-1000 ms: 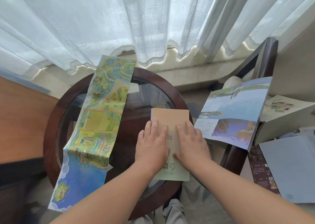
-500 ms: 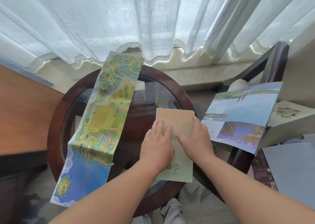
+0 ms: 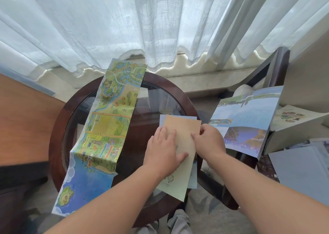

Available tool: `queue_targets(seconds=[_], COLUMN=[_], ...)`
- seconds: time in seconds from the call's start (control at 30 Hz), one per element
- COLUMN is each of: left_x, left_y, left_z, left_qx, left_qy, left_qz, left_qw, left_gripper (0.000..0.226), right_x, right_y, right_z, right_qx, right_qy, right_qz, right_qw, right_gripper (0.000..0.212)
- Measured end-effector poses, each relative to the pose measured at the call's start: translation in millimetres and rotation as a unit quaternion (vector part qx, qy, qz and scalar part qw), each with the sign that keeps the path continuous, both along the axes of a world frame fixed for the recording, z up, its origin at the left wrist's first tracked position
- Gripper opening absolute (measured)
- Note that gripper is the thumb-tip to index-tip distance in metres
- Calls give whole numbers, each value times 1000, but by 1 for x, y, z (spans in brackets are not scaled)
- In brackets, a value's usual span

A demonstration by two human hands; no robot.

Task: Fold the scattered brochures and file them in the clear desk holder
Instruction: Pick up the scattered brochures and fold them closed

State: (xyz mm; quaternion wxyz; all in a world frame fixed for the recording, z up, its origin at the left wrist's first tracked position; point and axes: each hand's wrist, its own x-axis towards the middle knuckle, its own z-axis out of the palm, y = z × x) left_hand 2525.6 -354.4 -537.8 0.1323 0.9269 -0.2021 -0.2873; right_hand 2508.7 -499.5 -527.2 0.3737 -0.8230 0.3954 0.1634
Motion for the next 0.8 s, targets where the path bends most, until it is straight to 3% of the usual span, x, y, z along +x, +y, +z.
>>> queue_targets(seconds=[0.13,0.23,0.33,0.43,0.5,0.6,0.73,0.8], left_x=[-12,-9,3,18,25,30,29,28], left_y=[-11,-9,3,19,33,52,66,67], left_z=[30,49,60,68,72,80,80,79], left_qx=[-25,-60,-71,-146,-225,-307,-337,-344], left_qy=[77,29,16,77,117,168,170,163], left_qz=[31,62,114,195,227,226,220,224], left_qw=[996,996,991,967,940,909,900,897], left_gripper=[93,50,46,48,52,63,66,67], right_x=[9,18,18,6,-4,-12,-10,-9], right_y=[4,10,11,1,-6,-11,-13,-15], right_z=[20,38,44,35,29,23,22,24], right_qx=[75,140,141,80,111,190,266,275], right_qy=[-84,-141,-163,-66,0,-19,-43,-56], right_qz=[-59,-69,-95,-148,-174,-219,-258,-260], right_qw=[992,978,972,984,978,957,928,924], right_gripper=[4,7,26,51,74,90,79,44])
